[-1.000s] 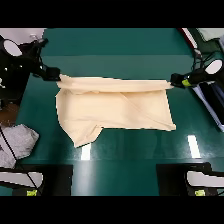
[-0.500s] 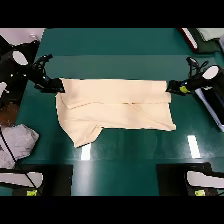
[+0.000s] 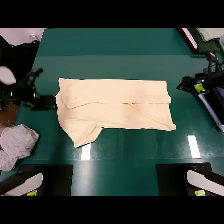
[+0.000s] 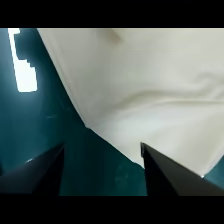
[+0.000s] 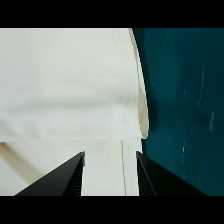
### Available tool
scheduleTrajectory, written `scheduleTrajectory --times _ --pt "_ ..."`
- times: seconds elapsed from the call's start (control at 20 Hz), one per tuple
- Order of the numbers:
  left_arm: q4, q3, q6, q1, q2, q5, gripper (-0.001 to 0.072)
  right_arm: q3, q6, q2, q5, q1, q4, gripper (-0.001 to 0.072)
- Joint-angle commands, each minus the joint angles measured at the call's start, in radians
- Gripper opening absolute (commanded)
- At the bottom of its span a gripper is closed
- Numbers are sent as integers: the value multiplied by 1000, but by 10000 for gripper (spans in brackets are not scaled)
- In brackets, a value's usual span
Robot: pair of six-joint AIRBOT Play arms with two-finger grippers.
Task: Fold the shirts.
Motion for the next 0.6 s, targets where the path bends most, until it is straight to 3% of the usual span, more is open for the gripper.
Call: scheduleTrajectory --times 0.0,0.25,0.55 --pt "-115 -272 -60 -1 183 85 544 0 0 31 19 -8 3 389" --pt "-195 -484 -84 -1 229 174 544 0 0 31 56 -3 3 389" --pt "-252 -558 -80 -1 229 260 544 0 0 31 68 -3 3 389"
